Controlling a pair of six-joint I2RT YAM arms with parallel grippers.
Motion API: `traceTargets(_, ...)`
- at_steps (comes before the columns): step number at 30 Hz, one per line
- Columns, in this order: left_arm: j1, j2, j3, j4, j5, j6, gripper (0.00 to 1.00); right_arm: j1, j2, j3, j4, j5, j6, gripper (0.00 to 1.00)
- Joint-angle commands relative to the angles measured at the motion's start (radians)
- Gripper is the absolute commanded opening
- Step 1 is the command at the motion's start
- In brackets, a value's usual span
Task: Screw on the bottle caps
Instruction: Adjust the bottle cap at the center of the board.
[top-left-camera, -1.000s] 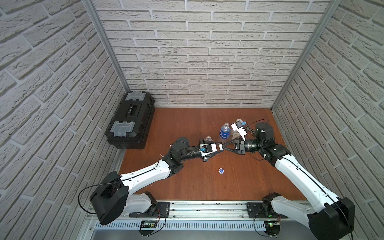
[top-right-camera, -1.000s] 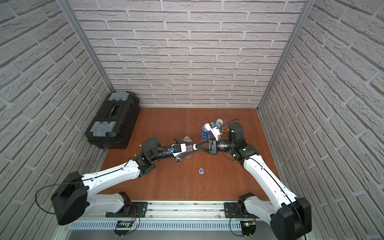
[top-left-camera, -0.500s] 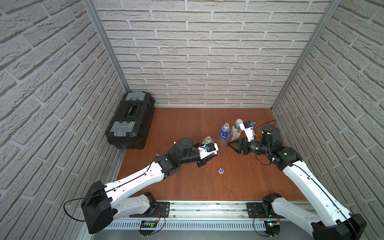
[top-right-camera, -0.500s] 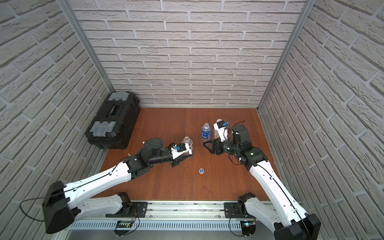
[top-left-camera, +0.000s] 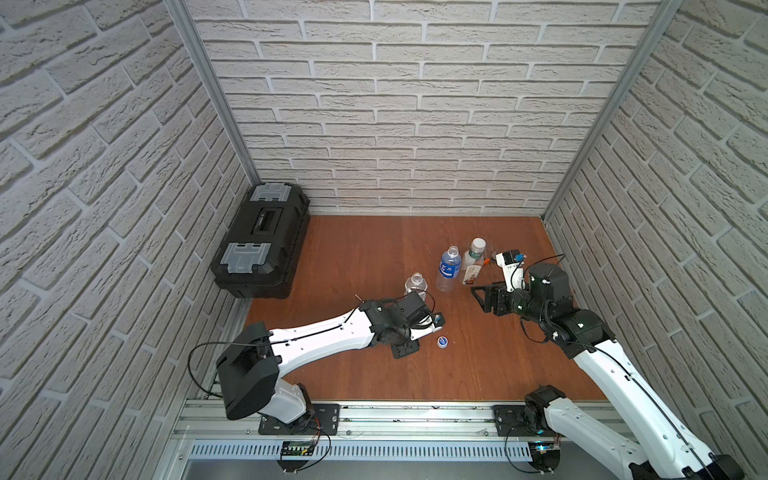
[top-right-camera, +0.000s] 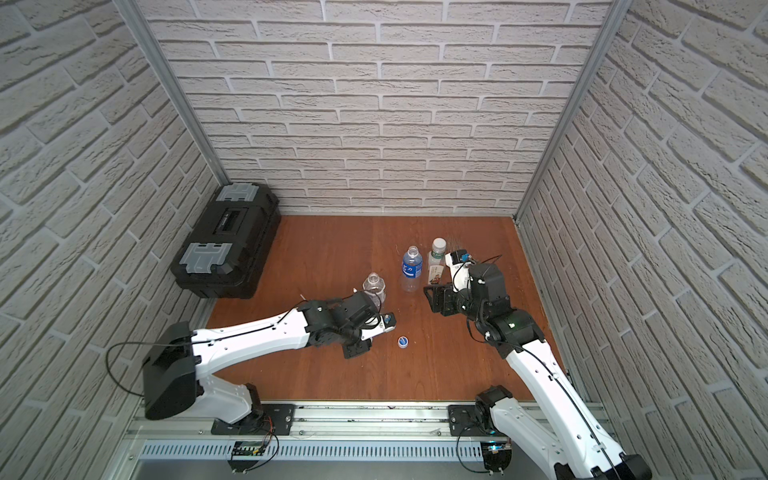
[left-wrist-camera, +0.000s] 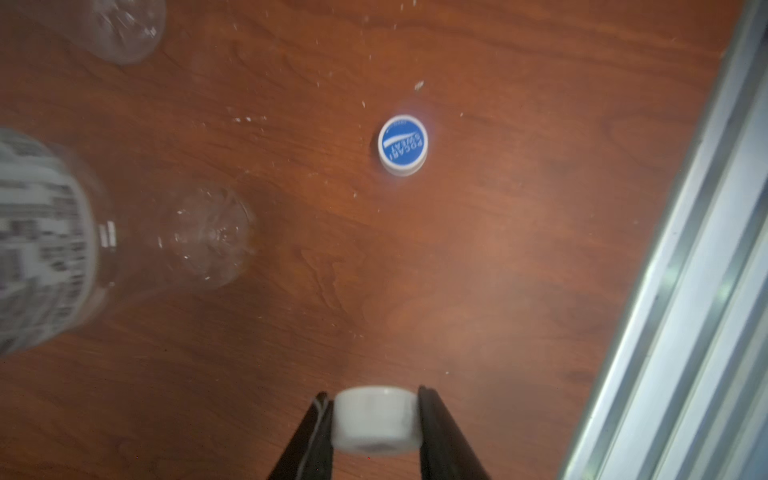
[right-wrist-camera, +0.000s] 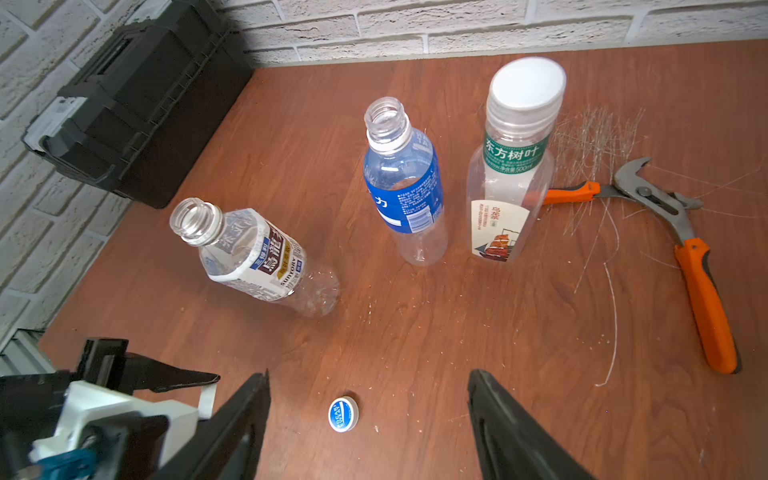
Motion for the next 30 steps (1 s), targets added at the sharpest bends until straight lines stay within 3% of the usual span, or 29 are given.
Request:
traceTargets(1, -0.007, 0.080, 0.049, -0.061, -0.024, -0.022, 0.36, 0.000, -0.013, -0.005, 0.019, 0.045, -0.011, 0.82)
traceTargets(15, -0.014, 0.304, 0.133, -0.089, 0.051, -0.009, 0.40, 0.001, -0.028, -0.027, 0.003, 0.057, -0.020, 0.83)
traceTargets(20, -0.014, 0.320, 0.148, -0.074, 0.055, 0.002, 0.40, 0.001, -0.038, -0.023, -0.008, 0.057, -0.028, 0.83)
traceTargets(24, -0.018, 0.235, 0.141, -0.054, 0.031, -0.015, 0.48, 0.001, -0.054, -0.029, -0.021, 0.023, -0.063, 0.83)
traceTargets(30, -0.032, 0.043, 0.080, 0.055, -0.013, -0.034, 0.71, 0.007, -0.043, -0.039, -0.033, -0.074, -0.091, 0.86)
